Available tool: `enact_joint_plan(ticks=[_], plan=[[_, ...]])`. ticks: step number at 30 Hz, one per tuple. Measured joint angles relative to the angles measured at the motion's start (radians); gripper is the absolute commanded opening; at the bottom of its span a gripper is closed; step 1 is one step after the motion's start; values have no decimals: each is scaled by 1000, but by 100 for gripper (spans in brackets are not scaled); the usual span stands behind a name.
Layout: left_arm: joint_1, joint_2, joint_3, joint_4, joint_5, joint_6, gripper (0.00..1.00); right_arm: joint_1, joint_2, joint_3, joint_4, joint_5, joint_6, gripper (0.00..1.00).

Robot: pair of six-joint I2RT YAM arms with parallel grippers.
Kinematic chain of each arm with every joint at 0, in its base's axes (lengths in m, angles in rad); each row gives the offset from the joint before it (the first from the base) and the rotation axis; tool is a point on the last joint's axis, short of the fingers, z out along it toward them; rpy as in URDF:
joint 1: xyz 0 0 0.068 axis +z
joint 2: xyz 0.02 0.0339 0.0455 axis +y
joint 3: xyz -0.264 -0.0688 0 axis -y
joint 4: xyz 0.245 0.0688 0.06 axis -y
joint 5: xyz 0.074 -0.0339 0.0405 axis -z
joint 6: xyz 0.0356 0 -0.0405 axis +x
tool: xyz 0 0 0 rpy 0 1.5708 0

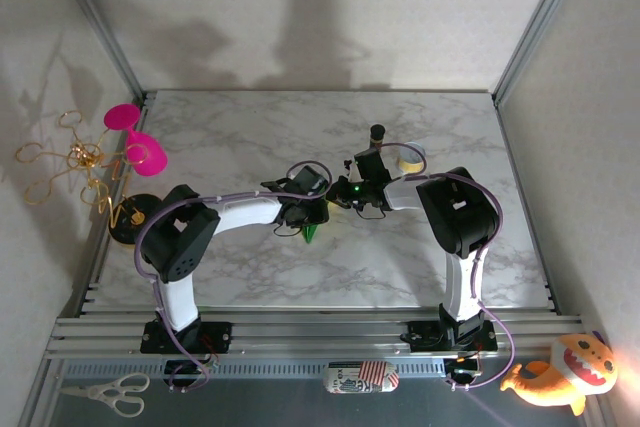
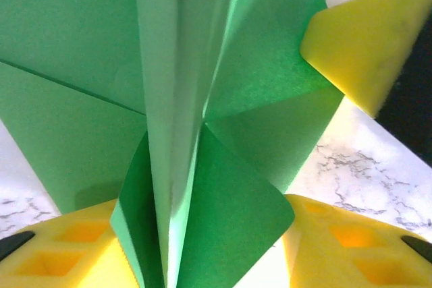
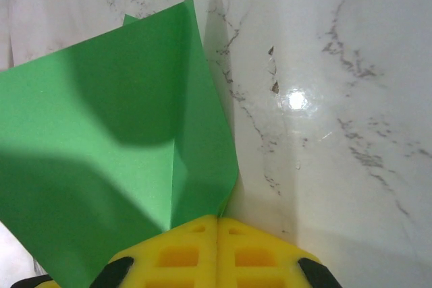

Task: Fold a paper plane with a square sheet of paper (pick it up from the middle)
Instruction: Move the paper plane to the top-center of the table.

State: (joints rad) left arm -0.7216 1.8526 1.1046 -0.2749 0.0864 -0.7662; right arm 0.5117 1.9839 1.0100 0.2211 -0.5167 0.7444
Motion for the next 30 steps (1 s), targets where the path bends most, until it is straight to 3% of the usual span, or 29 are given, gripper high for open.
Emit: enact_joint_plan(ticks=[15, 30], plan=[[2, 0, 3, -19, -50, -7, 25, 0, 0, 0, 0, 0, 0, 0], [3, 17, 59, -97, -107, 28, 26, 0, 0, 0, -1, 0, -1, 0]])
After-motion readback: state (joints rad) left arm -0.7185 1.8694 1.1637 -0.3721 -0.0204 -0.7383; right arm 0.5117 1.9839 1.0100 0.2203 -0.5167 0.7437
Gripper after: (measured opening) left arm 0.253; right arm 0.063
